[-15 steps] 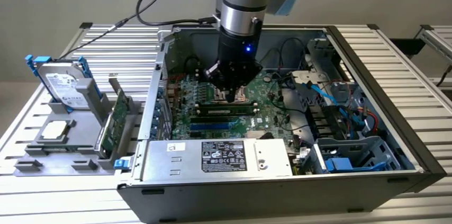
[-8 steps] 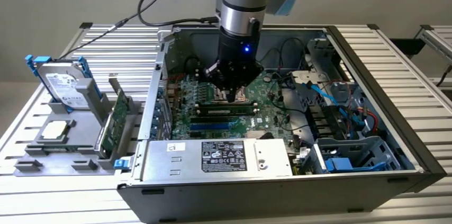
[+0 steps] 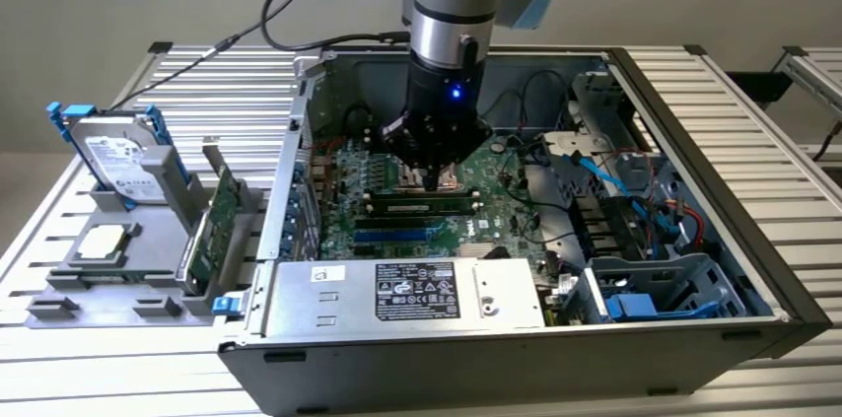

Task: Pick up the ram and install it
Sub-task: 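Press down the ram until it locks into place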

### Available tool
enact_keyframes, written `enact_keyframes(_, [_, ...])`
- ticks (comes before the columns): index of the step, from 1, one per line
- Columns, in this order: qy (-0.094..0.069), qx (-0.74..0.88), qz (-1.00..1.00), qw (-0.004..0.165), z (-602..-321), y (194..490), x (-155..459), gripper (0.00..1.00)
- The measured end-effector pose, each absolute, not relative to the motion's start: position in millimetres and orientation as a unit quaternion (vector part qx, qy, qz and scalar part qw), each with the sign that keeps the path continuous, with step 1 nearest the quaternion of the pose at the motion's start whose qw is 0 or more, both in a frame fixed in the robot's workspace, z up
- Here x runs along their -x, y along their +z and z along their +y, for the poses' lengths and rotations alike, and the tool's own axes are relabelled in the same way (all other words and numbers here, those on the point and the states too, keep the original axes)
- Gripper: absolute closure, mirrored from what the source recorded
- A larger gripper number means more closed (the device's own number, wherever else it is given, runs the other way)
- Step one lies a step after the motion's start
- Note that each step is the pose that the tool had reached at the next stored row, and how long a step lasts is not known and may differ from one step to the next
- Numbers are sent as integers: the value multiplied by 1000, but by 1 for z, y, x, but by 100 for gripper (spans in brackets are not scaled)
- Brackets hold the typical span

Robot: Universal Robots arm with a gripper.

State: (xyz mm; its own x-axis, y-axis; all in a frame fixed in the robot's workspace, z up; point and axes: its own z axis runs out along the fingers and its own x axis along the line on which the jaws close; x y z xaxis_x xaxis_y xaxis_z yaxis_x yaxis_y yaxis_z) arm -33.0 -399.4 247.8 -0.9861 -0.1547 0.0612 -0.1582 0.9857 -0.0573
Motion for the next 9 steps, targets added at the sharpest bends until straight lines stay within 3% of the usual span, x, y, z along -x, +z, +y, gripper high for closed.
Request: enact_keyframes(9, [39,-24,-999,27,-399,246,33,89])
